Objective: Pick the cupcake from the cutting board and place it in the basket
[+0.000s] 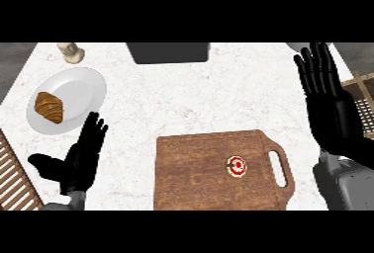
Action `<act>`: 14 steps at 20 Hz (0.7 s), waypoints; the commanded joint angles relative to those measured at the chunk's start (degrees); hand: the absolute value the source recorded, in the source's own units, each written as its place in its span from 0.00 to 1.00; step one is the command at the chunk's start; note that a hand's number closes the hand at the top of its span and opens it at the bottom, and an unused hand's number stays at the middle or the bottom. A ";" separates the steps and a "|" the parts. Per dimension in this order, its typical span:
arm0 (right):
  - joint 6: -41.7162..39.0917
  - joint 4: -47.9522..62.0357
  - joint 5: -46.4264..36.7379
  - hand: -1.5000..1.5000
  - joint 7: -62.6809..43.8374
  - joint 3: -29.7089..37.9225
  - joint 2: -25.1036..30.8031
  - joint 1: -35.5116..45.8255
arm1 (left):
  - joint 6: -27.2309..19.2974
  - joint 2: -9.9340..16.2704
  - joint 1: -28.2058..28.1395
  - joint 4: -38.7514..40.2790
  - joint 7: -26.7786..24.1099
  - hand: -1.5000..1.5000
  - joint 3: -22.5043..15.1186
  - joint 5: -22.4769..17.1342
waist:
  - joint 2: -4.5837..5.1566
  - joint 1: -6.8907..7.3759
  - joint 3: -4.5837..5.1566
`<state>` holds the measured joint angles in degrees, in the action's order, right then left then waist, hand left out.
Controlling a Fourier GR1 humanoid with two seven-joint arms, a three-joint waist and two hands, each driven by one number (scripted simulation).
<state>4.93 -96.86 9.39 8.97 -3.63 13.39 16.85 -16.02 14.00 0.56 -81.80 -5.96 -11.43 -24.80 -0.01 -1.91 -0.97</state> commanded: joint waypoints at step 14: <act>36.16 -3.92 -42.69 0.00 -17.26 -27.68 -13.15 -21.35 | -2.60 3.02 1.98 -8.59 -0.42 0.50 -1.54 8.31 | -0.42 2.04 1.26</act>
<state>29.27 -103.37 -22.76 -2.52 -25.79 3.78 -3.28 -19.19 15.81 2.85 -89.51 -6.44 -12.90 -17.14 -0.42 -0.35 0.29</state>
